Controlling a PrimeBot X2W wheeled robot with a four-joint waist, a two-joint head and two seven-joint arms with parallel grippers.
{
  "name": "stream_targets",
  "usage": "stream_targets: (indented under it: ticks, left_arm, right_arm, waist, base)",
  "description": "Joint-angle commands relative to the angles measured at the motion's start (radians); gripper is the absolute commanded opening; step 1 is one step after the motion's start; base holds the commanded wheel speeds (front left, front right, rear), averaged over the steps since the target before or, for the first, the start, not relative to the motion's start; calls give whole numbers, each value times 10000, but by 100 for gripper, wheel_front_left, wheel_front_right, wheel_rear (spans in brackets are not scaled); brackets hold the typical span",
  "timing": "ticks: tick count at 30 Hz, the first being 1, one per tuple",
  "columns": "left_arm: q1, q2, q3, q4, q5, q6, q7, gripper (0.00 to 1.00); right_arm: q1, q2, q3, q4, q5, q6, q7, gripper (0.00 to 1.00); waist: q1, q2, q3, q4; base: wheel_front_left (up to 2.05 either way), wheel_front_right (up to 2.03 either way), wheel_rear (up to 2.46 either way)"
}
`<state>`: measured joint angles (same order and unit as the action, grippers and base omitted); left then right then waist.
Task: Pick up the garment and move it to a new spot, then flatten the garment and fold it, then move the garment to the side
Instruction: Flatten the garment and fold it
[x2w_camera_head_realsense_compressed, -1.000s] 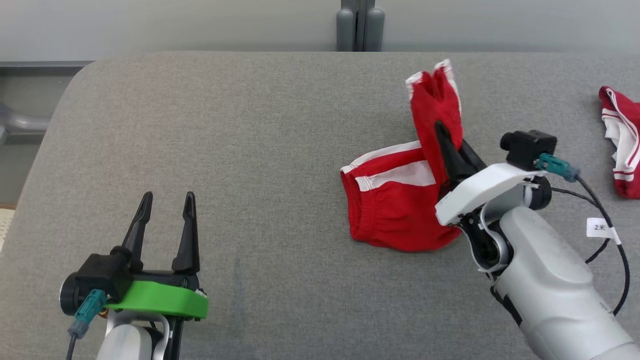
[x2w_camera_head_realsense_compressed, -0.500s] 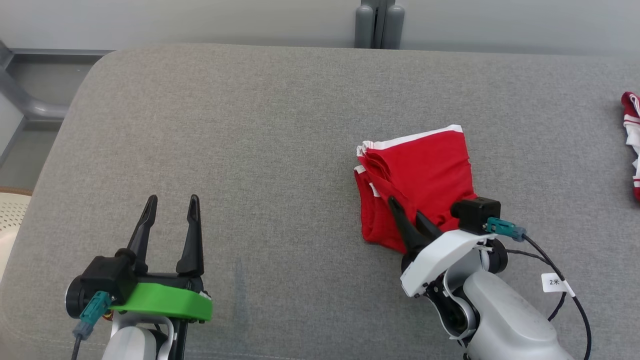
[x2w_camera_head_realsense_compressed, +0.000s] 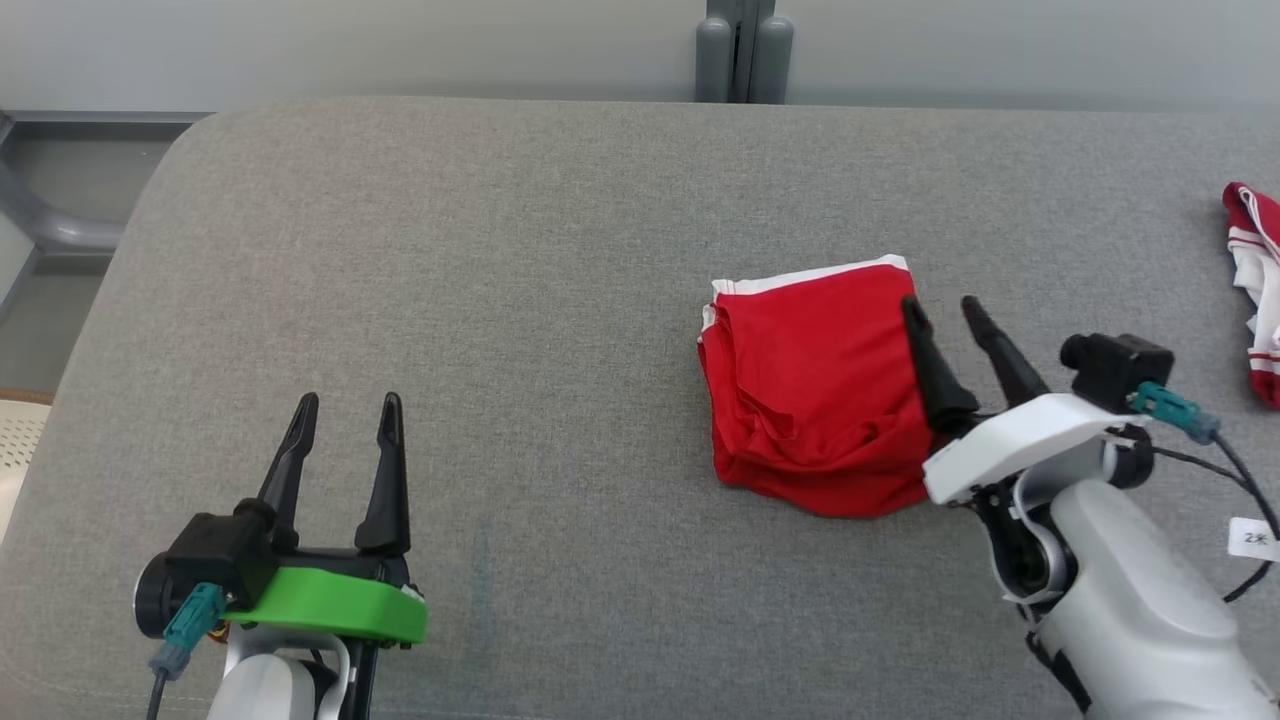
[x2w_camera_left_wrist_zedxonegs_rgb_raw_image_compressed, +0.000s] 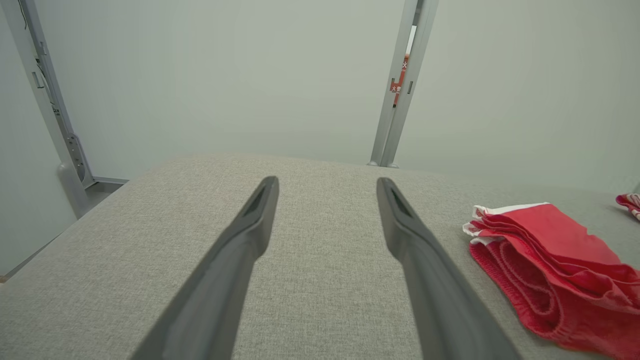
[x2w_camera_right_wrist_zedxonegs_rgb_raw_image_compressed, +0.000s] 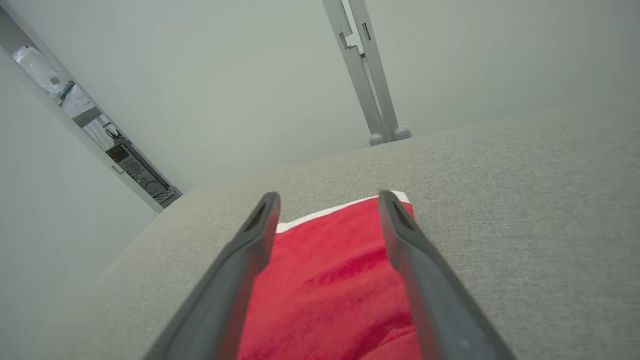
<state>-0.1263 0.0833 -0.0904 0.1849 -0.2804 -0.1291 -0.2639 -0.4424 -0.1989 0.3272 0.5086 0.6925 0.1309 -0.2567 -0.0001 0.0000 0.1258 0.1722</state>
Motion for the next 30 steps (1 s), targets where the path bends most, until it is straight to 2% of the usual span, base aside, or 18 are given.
stream_targets:
  ticks: [1, 5, 6, 7, 8, 9, 17, 23, 30]
  left_arm:
    - [133, 37, 2, 11, 110, -29, 4, 100]
    - [94, 85, -53, 3, 56, -29, 4, 100]
    - [81, 96, -65, 5, 45, -29, 4, 100]
    - [66, 107, -82, 4, 27, -29, 4, 100]
    - [52, 114, -98, 1, 19, -29, 4, 100]
    - [32, 120, -115, 1, 10, -29, 4, 100]
    - [-151, 103, -224, 63, -31, -29, 4, 100]
    - [-267, 70, -304, 142, -36, -29, 4, 100]
    - [-258, 86, -292, 207, -39, -29, 4, 100]
  right_arm:
    - [-28, -178, -208, -14, -201, -7, -52, 100]
    - [47, -552, -751, 296, -706, -7, -81, 100]
    - [56, -625, -815, 386, -824, -7, -82, 85]
    - [50, -717, -874, 516, -988, -7, -74, 41]
    - [42, -758, -888, 612, -1088, -7, -69, 5]
    - [28, -796, -874, 740, -1206, -7, -73, 0]
    - [-140, -815, -116, 1534, -1867, -9, -85, 0]
    - [-139, -419, 605, 1980, -1951, -7, -85, 0]
    - [210, 149, 1752, 1780, -1892, -7, -82, 0]
  waist:
    - [1, 0, 1, 12]
    - [1, 0, 42, 49]
    - [1, 0, 51, 60]
    - [1, 0, 66, 73]
    - [1, 0, 79, 83]
    - [1, 0, 95, 97]
    - [1, 0, 238, 191]
    - [1, 0, 295, 301]
    - [1, 0, 259, 385]
  base:
    - [0, 0, 0]
    - [0, 0, 0]
    - [0, 0, 0]
    - [0, 0, 0]
    - [0, 0, 0]
    - [0, 0, 0]
    - [0, 0, 0]
    - [0, 0, 0]
    - [0, 0, 0]
